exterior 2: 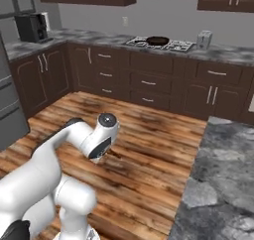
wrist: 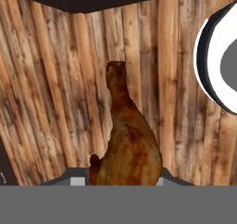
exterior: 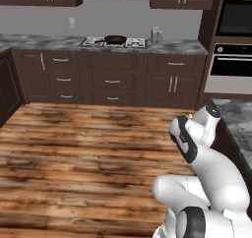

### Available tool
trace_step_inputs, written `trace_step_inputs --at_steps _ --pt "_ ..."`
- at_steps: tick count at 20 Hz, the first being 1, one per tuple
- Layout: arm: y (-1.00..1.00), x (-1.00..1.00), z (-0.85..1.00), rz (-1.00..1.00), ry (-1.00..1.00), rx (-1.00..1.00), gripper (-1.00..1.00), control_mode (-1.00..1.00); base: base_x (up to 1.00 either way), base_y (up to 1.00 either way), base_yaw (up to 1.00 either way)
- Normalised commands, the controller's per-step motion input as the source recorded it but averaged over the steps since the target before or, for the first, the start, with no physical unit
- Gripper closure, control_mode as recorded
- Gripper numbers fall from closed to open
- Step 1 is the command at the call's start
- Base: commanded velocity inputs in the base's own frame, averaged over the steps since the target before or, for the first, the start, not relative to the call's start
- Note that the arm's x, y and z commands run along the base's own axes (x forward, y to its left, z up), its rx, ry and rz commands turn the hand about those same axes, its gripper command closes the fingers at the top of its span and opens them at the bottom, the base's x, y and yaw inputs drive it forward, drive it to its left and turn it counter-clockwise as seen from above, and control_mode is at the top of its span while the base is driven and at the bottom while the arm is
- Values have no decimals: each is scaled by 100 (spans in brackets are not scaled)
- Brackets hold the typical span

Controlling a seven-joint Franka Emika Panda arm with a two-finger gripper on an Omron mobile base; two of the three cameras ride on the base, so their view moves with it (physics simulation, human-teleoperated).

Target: Take the chicken drumsticks from the pan and place one on each plate on the dining counter.

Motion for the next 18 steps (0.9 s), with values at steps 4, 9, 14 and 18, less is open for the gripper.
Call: trace_step_inputs --at_steps 4,9,14,18 --pt "0 0 0 0 0 0 100 100 -100 0 1" --pt "0 0 0 0 0 0 100 100 -99 -5 1" --pt "0 0 0 0 0 0 100 100 -100 -17 5" --pt "0 0 0 0 0 0 100 100 -100 -14 3"
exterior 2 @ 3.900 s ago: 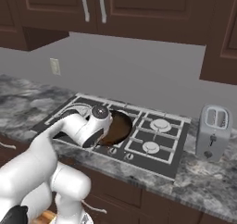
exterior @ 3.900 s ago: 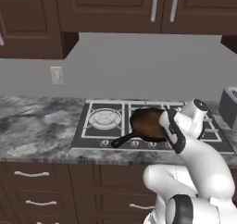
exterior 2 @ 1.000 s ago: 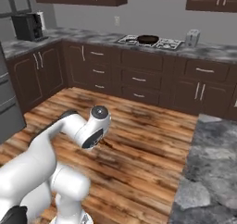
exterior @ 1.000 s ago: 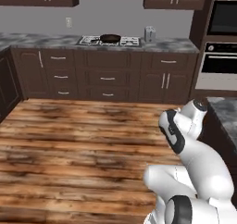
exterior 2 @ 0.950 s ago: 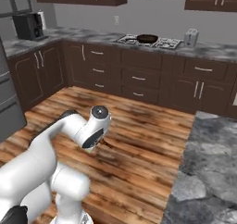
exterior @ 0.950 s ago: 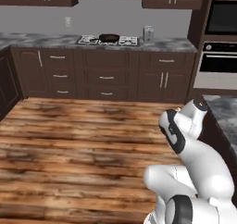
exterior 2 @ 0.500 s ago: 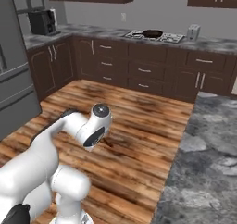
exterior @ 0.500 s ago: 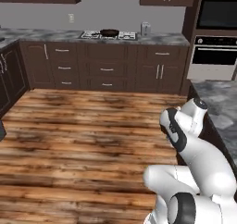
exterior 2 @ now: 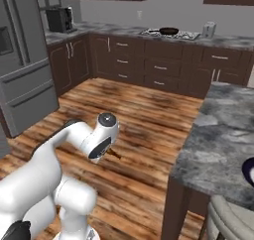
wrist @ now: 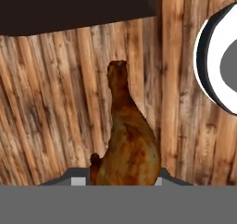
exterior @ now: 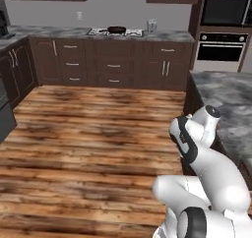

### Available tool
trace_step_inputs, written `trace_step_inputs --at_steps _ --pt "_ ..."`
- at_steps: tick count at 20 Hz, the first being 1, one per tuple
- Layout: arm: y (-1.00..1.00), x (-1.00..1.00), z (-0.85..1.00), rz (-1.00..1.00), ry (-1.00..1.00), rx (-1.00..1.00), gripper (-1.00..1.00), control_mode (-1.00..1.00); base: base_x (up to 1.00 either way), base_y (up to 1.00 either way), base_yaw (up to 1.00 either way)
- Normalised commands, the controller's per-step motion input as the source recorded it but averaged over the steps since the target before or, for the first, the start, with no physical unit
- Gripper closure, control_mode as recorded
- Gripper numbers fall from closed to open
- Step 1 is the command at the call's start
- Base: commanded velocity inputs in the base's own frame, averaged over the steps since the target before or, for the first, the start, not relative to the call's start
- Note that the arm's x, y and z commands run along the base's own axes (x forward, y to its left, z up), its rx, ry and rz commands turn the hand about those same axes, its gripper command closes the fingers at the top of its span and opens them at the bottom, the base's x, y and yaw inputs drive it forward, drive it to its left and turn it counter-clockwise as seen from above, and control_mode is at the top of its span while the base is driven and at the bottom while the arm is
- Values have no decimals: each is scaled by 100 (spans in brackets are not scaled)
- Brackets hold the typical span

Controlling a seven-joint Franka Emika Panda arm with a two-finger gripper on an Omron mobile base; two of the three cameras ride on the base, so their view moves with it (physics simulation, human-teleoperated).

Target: Take the chicken drumsticks from the pan and place one on each plate on the dining counter.

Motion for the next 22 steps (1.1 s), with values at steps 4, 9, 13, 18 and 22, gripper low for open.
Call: trace_step_inputs --at_steps 4,9,13,18,22 --pt "0 0 0 0 0 0 100 100 -93 -27 2" --pt "0 0 0 0 0 0 100 100 -13 -84 1" --pt "0 0 0 0 0 0 100 100 4 -100 0" --pt "0 0 0 0 0 0 100 100 14 -88 -3" --pt "0 0 0 0 0 0 100 100 34 -46 -10"
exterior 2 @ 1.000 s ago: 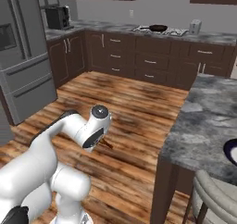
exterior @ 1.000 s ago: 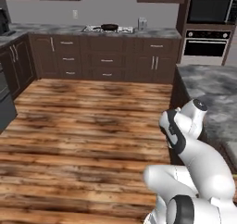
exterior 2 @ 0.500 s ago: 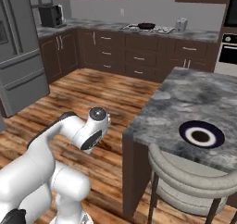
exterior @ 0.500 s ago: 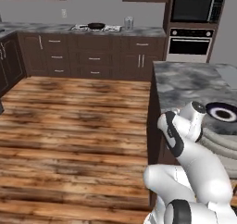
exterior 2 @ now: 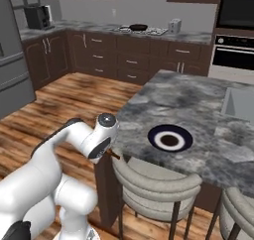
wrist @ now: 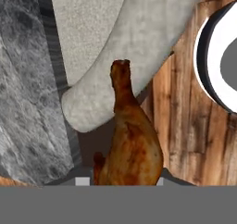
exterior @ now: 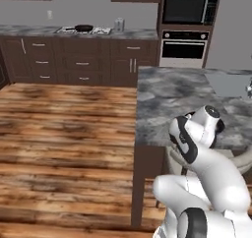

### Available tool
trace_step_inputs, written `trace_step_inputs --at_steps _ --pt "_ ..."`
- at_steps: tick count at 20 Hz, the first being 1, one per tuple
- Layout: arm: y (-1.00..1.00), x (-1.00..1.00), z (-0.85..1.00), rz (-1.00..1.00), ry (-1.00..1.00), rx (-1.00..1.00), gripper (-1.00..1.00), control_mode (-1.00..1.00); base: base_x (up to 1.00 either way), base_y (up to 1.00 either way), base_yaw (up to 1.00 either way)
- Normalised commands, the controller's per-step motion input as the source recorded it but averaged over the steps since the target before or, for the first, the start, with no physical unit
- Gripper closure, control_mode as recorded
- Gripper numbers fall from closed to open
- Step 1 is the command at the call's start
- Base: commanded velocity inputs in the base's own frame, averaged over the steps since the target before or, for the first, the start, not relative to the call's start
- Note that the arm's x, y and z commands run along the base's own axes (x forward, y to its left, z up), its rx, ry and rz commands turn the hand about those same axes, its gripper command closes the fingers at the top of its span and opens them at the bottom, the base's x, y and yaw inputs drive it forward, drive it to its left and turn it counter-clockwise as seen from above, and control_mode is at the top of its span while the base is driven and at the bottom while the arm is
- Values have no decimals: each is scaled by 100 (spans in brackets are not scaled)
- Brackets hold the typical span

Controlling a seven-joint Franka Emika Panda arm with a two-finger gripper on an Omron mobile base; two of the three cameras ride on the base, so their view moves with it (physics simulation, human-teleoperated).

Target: Take the chicken drumsticks from the pan and place one on each plate on the dining counter.

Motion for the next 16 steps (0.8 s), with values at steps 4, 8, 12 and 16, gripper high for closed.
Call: trace_step_inputs --at_steps 4,8,12,16 --pt "0 0 0 0 0 0 100 100 42 -15 -18" --pt "0 0 0 0 0 0 100 100 43 -8 -21" --pt "0 0 0 0 0 0 100 100 47 -20 -24" --pt "0 0 0 0 0 0 100 100 56 -23 -26"
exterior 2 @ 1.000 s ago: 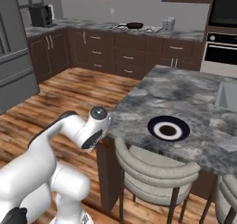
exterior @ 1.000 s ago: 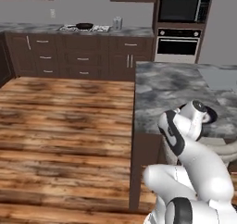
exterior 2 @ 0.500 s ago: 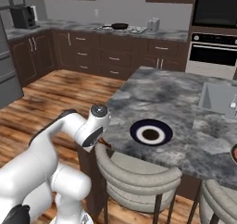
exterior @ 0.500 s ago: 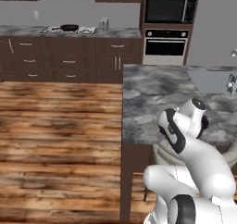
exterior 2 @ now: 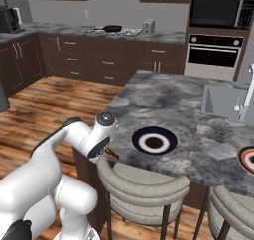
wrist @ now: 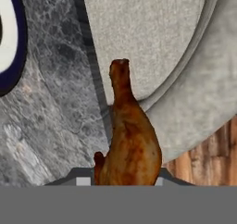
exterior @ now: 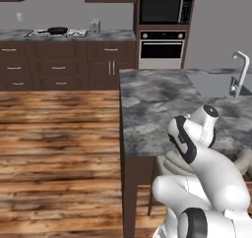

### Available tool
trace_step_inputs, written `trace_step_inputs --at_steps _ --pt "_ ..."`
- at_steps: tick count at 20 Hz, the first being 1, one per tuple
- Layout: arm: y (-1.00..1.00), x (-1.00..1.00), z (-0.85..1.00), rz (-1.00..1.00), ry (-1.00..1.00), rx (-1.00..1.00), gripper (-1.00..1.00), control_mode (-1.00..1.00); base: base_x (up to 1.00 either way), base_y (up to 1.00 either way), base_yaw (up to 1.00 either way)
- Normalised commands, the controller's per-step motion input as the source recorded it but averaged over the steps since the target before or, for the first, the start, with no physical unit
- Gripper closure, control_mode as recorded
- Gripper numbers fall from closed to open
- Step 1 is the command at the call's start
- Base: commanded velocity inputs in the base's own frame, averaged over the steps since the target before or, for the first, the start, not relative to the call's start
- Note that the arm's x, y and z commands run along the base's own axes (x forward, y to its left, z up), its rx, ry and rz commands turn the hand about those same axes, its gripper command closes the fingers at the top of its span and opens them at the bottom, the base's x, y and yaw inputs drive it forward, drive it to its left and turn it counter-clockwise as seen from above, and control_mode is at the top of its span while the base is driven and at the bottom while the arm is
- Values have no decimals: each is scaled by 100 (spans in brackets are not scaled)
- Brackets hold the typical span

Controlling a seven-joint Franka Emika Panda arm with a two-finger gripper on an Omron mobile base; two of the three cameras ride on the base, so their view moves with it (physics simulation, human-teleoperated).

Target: Take the chicken drumsticks from the pan and place one on each plate on the dining counter.

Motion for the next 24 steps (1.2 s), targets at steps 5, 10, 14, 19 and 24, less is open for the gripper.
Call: trace_step_inputs --at_steps 5,10,14,19,24 --pt "-6 15 -1 -6 0 0 100 -100 53 -23 -22" --pt "-42 86 0 -19 8 0 100 -100 0 0 0" --pt "-54 91 15 -13 22 0 100 -100 0 0 0" --pt "-84 71 11 -15 11 0 100 -100 0 0 0" --pt "-94 67 5 -16 9 0 100 -100 0 0 0"
